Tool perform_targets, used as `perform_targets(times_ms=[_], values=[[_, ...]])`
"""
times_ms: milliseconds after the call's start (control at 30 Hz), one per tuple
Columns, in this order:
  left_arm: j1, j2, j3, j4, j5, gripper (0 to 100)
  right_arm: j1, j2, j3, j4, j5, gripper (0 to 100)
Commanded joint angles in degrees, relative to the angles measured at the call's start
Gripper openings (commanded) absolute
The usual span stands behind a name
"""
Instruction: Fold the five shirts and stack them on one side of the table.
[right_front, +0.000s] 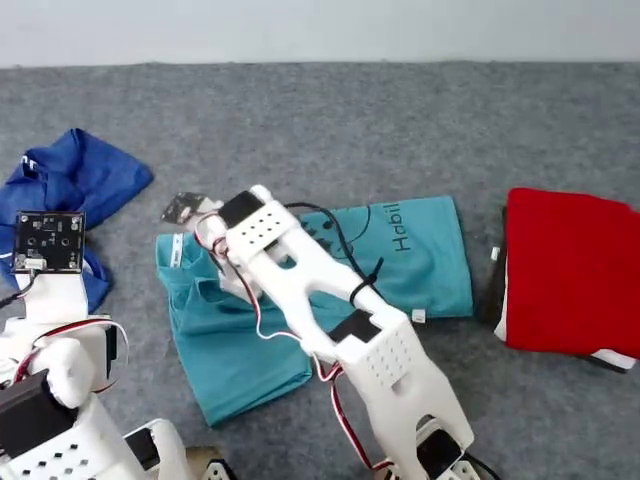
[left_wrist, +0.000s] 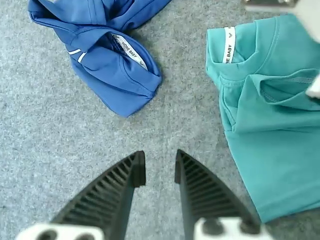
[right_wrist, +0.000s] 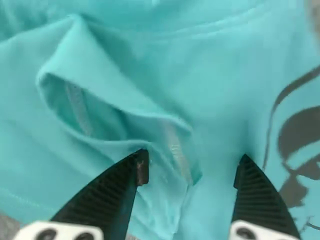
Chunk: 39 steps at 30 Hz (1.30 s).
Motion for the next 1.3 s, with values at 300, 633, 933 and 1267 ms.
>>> perform_targets(times_ms=[300,633,933,1267], values=[[-0.35,-0.09,-0.04,0.53,-0.70,11,7.78,-0.13,-4.48,2.59,-0.62,28.1],[-0.35,-0.09,0.04,0.53,-0.70,11,9.71,-1.45,-5.71,3.21,-0.62,28.1],[9.93,0.18,8.48,0.35,-7.91,11,10.68,-12.70,-8.35,15.69,1.76,28.1],[22.68,15.65,21.67,-15.03,-13.45,16,20.26,-14.64,6.15,15.43,1.32,28.1]])
